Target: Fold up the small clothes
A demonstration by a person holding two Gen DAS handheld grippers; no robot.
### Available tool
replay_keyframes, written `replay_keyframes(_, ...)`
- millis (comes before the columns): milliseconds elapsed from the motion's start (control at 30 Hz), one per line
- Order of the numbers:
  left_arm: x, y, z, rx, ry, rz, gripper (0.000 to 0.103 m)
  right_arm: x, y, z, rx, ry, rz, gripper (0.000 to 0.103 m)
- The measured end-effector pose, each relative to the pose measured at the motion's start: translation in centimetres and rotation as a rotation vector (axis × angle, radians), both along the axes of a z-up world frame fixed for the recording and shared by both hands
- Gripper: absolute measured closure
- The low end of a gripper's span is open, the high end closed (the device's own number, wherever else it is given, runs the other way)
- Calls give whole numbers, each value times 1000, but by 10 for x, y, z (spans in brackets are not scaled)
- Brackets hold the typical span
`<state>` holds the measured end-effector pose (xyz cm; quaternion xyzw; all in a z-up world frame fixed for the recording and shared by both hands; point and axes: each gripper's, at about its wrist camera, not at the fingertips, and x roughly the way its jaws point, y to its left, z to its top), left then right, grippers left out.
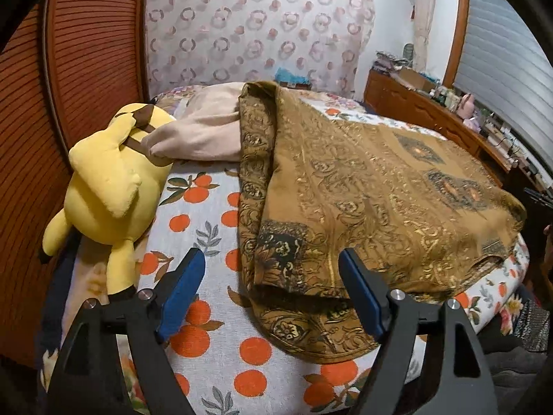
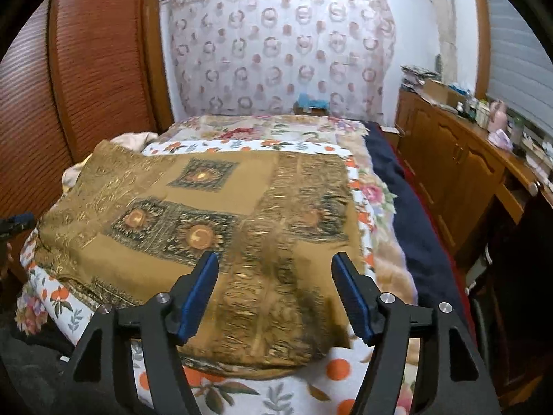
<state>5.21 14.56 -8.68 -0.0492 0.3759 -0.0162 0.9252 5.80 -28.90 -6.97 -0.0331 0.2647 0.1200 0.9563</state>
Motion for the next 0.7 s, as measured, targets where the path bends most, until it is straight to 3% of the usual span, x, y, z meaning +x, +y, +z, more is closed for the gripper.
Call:
replay_keyframes(533,6,-5,-16,15,46,8,23,27,71,-37,-30,94,178,33)
replay_keyframes(700,10,2,-21,-9,60,26,23,41,85,-49,-64,117,181,33)
